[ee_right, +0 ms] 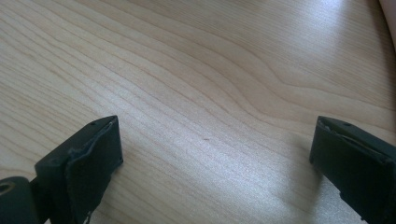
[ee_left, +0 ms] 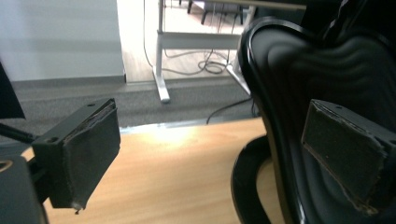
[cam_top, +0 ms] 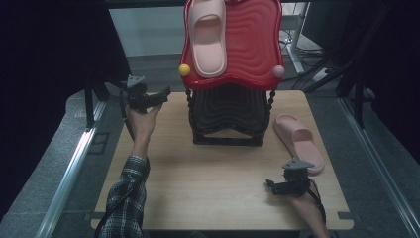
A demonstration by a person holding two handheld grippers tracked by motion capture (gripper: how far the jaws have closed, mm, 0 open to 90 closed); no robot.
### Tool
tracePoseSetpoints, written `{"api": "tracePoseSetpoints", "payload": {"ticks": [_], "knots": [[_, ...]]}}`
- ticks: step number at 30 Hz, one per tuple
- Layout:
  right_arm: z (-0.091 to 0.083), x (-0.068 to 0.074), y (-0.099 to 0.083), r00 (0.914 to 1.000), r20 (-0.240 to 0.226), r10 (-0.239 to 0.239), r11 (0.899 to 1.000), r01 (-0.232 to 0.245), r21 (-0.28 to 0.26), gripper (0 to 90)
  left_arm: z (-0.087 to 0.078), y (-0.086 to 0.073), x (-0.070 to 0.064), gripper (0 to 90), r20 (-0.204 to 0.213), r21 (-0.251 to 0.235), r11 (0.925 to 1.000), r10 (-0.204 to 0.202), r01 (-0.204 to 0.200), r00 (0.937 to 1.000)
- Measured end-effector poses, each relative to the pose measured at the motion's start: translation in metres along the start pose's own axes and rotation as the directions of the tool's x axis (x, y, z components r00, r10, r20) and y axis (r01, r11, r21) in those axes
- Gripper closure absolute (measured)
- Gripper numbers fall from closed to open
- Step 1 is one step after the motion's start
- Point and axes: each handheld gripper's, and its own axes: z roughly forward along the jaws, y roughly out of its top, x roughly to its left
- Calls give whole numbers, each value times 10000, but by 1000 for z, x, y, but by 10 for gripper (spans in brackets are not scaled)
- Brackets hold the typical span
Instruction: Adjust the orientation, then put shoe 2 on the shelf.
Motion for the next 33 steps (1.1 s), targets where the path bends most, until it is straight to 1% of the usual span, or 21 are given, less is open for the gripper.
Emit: {"api": "tracePoseSetpoints", "payload": {"ticks": [7, 13, 15, 18, 24, 30, 32, 33], "knots": [[0, 0, 0, 10000, 3, 20, 10000, -20, 13, 23, 2, -22, 2, 27, 89, 523, 9986, 7, -11, 10000], [0, 0, 0, 10000, -1, 36, 10000, -36, 25, 23, 2, -42, 2, 25, 242, 1039, 9945, 140, -165, 9996], [0, 0, 0, 10000, -4, 34, 10000, -34, 28, 23, 2, -50, 2, 23, 260, 1253, 9919, 183, -215, 9995], [0, 0, 0, 10000, -4, 32, 10000, -32, 21, 23, 2, -63, 3, 19, 328, 1502, 9885, 104, -152, 9994], [0, 0, 0, 10000, -69, -40, 10000, 41, 35, 24, 4, -89, 6, 11, 418, 2074, 9782, 30, -116, 9991], [-1, -1, 0, 9994, -305, -168, 9998, 169, 53, 24, 3, -113, 6, 11, 736, 2477, 9688, -98, -87, 9972], [-2, -2, 0, 9992, -393, -109, 9999, 109, 10, 21, 2, -121, 7, 11, 817, 2588, 9659, -139, -78, 9966], [-3, -3, 1, 9991, -409, -101, 9999, 99, -47, 20, 2, -125, 7, 11, 871, 2698, 9629, -156, -85, 9961]]}}
